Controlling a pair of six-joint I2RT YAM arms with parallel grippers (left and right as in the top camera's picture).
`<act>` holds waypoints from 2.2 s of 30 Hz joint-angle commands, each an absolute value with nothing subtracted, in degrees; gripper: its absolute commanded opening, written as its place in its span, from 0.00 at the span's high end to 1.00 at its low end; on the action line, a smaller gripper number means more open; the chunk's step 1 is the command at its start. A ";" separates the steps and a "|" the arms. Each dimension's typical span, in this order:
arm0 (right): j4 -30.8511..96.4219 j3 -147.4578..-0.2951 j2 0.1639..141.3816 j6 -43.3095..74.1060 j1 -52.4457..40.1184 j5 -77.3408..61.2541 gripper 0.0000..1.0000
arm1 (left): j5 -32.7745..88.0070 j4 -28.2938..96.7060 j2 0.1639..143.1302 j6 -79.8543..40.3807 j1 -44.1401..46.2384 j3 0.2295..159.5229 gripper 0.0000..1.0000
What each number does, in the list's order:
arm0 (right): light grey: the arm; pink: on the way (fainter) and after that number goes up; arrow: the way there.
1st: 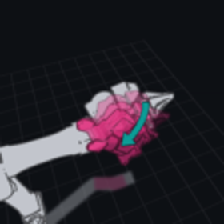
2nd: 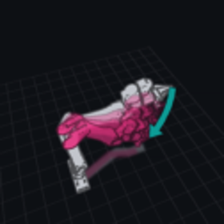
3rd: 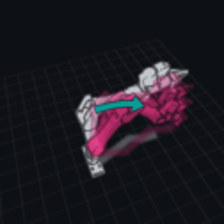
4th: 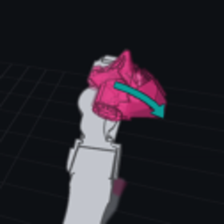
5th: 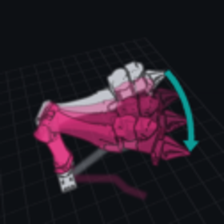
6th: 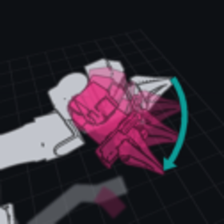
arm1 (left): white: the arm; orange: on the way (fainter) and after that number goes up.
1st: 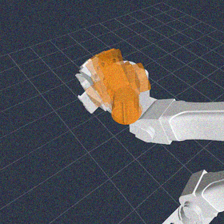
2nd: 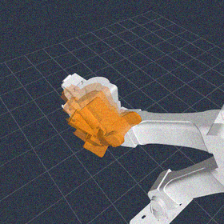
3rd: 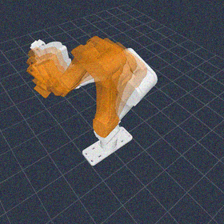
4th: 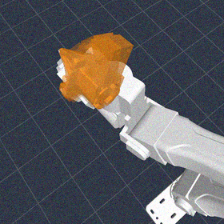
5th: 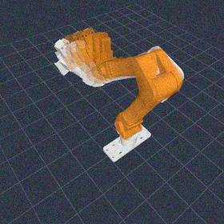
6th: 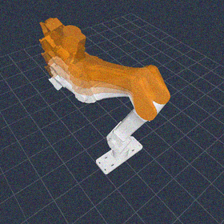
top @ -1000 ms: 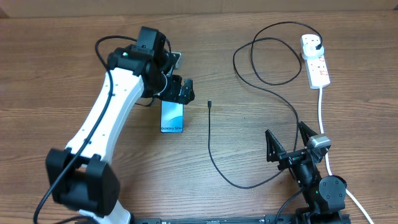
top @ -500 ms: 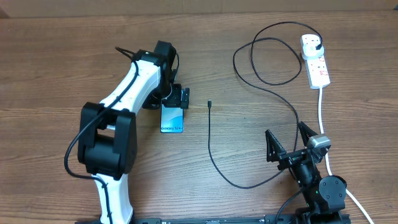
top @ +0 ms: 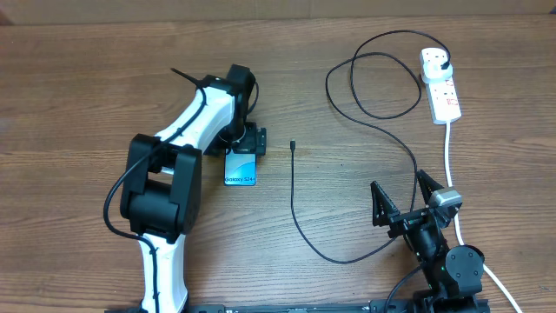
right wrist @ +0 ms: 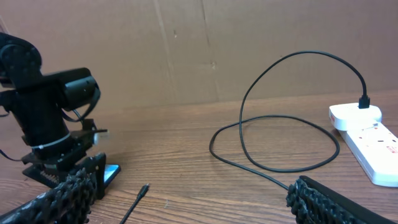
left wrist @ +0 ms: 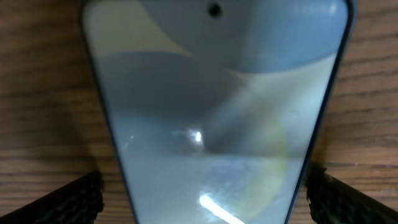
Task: Plug charger to phone and switch on socket
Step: 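Close the left gripper on the phone's bottom edge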
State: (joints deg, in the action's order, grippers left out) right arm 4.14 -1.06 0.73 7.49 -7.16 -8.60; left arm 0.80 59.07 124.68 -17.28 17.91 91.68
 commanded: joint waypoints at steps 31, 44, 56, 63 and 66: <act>3.95 -0.45 0.16 7.60 -7.40 -8.60 0.00 | -1.52 56.58 127.02 -20.56 19.42 90.11 0.15; 3.95 -0.45 0.16 7.60 -7.40 -8.60 0.00 | -1.54 56.51 127.02 -20.56 19.42 90.11 0.26; 3.95 -0.45 0.16 7.60 -7.40 -8.60 0.00 | -2.98 56.49 127.02 -20.53 19.42 90.17 0.33; 3.95 -0.45 0.16 7.62 -7.40 -8.60 0.00 | -3.40 58.54 126.96 -20.53 19.42 92.66 0.33; 3.95 -0.45 0.16 7.60 -7.40 -8.60 0.00 | -3.42 60.62 126.96 -20.53 19.42 95.31 0.33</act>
